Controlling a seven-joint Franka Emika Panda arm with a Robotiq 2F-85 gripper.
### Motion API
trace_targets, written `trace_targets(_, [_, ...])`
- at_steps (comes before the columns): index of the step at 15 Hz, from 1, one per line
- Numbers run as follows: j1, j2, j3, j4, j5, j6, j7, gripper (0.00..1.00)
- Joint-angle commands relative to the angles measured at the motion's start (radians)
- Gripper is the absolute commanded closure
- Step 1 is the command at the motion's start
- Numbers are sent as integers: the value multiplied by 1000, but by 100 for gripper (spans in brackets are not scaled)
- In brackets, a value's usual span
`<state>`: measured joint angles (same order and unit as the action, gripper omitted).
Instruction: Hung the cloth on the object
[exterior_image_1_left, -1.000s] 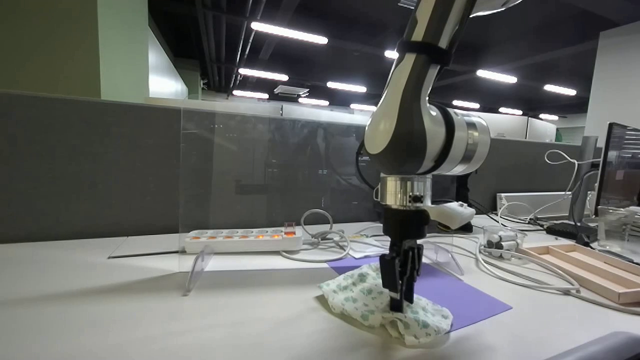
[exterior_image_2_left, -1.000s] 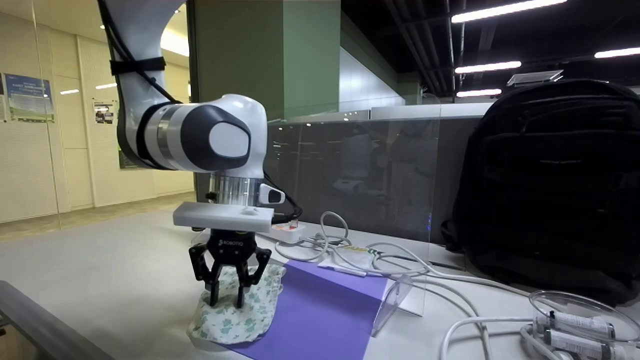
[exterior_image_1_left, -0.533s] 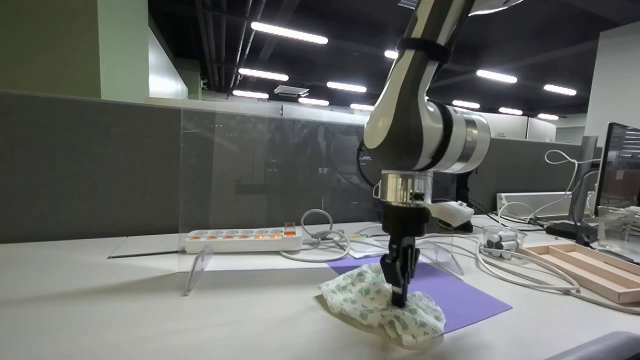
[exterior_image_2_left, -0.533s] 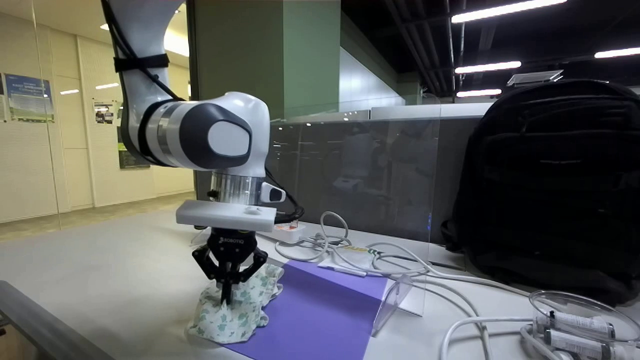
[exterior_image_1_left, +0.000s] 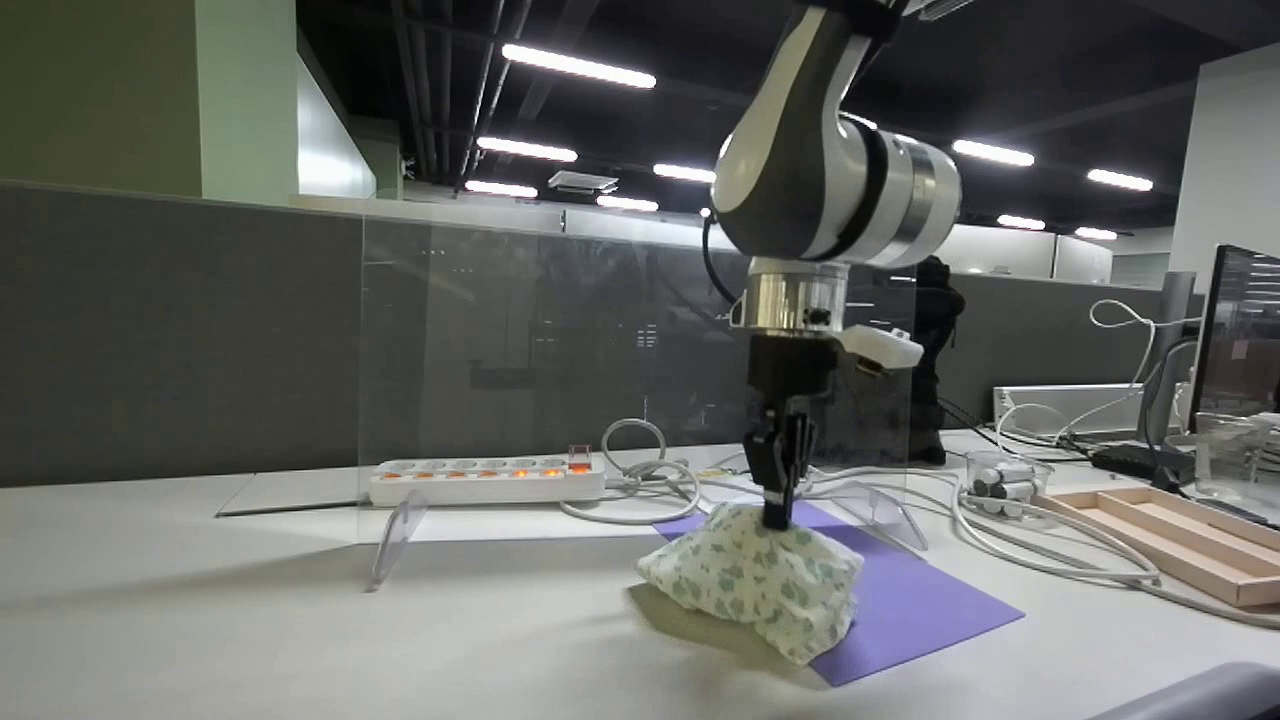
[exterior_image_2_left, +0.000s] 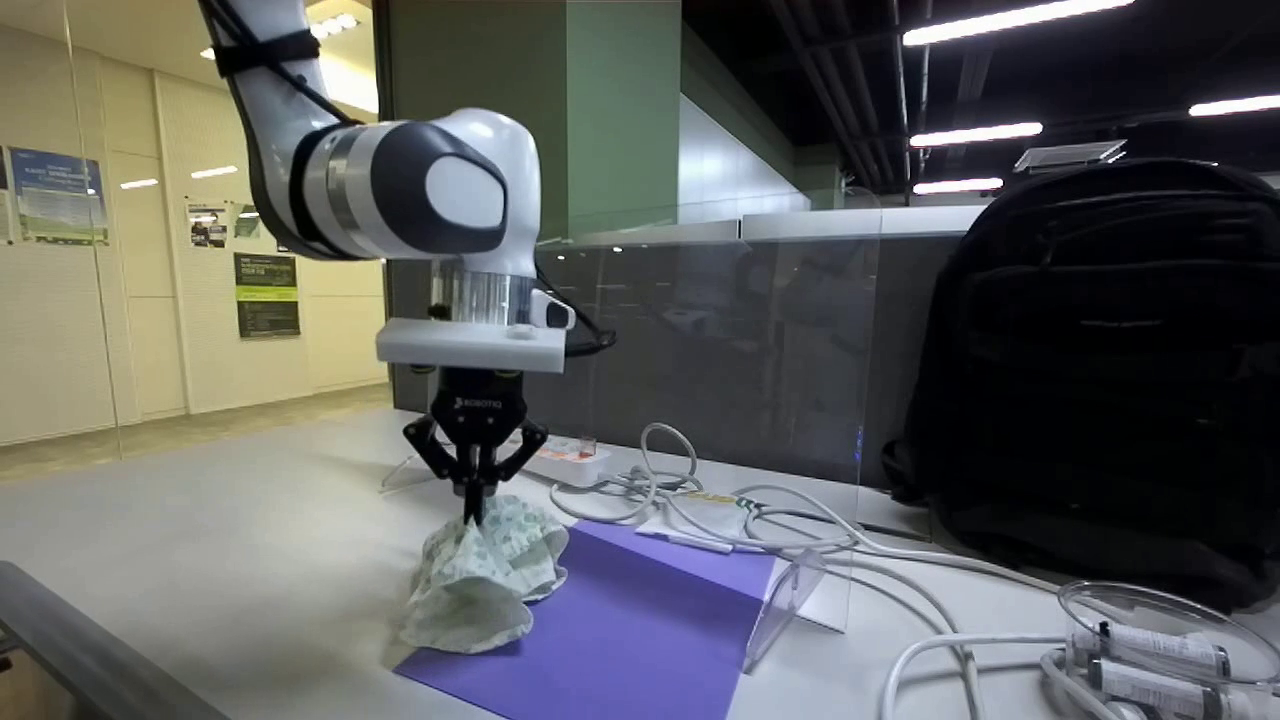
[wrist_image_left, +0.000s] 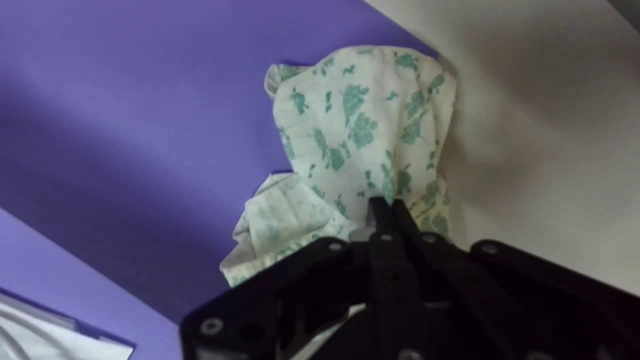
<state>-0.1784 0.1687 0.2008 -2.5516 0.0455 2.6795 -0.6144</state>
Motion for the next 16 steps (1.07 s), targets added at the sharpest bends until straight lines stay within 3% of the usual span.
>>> trace_targets(1, [56, -137, -25, 49, 48, -178, -62, 100])
trace_targets(8, [154, -325, -137, 139, 82, -389, -126, 100])
trace_targets(9, [175, -283, -135, 136, 68, -334, -96, 98])
trace_targets(13, [178, -323, -163, 135, 67, -378, -113, 100])
trace_targets(16, [195, -313, -154, 138, 57, -311, -19, 100])
